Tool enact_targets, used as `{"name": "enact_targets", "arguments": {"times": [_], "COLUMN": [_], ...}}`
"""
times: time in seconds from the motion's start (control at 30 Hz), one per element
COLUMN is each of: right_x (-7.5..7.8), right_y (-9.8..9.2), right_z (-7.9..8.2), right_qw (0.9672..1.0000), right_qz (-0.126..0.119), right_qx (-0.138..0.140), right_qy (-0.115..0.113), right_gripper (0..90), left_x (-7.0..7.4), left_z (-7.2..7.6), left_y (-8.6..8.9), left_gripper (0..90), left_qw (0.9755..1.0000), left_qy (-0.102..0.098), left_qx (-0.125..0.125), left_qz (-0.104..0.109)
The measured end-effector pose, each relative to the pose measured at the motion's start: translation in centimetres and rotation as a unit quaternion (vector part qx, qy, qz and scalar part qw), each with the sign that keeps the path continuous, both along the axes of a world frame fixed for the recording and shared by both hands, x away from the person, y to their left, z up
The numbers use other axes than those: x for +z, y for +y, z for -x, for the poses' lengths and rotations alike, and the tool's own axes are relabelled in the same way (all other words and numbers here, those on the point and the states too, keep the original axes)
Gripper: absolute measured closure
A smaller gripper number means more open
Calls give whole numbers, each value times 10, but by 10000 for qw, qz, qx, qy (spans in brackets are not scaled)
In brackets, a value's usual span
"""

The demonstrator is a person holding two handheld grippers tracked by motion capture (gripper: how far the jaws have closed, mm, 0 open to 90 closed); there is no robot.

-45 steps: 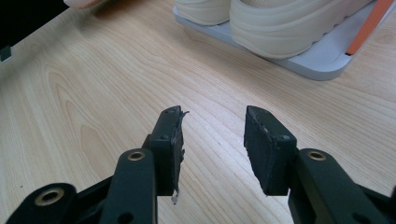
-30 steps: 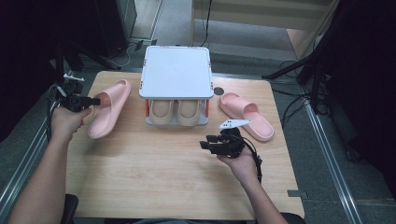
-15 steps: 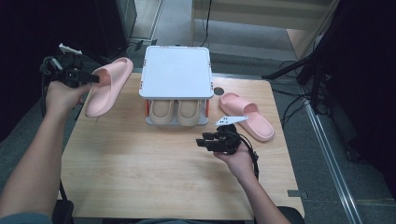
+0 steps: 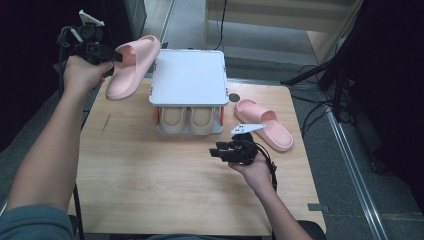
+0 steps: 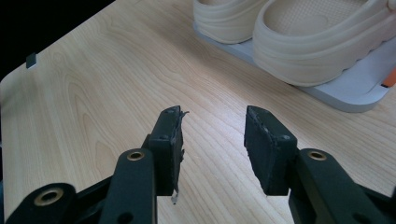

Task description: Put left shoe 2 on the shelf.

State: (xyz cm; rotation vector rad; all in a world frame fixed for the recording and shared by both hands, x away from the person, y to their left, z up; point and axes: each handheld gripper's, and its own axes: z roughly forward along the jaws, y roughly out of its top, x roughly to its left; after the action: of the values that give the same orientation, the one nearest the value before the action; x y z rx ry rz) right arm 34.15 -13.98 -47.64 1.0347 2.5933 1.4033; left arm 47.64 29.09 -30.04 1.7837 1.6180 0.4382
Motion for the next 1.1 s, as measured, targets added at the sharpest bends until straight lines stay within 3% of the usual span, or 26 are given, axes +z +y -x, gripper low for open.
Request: {"name": "enact_targets", "arguments": {"times": [0.23,0.37,0.53,0.7,0.83,1.1], "right_x": [0,1,2,3,3,3], "right_y": [-1,-2,-3,-4,-5,-3], "right_z": [-1,-1,0,0,-1,-2], "right_qw": [10000,10000,10000,10000,9999,9999], "right_qz": [-23,-29,-64,-70,-96,-101], "right_qx": [3,-6,-19,-16,-40,-6], "right_qy": [-11,-17,-20,-17,-20,-24], "right_gripper": [574,573,573,572,573,574], "left_x": [11,12,5,-5,-12,-21], "left_z": [-14,-25,-38,-48,-54,-58], "left_y": [-26,-38,-58,-75,-83,-94], "left_gripper": [795,792,786,782,772,746], "left_qw": [10000,9998,9999,9995,9996,9993], "left_qy": [16,76,72,197,175,200], "left_qx": [-81,-153,-146,-211,-201,-150], "left_qz": [42,-68,-49,-120,-105,-270]}}
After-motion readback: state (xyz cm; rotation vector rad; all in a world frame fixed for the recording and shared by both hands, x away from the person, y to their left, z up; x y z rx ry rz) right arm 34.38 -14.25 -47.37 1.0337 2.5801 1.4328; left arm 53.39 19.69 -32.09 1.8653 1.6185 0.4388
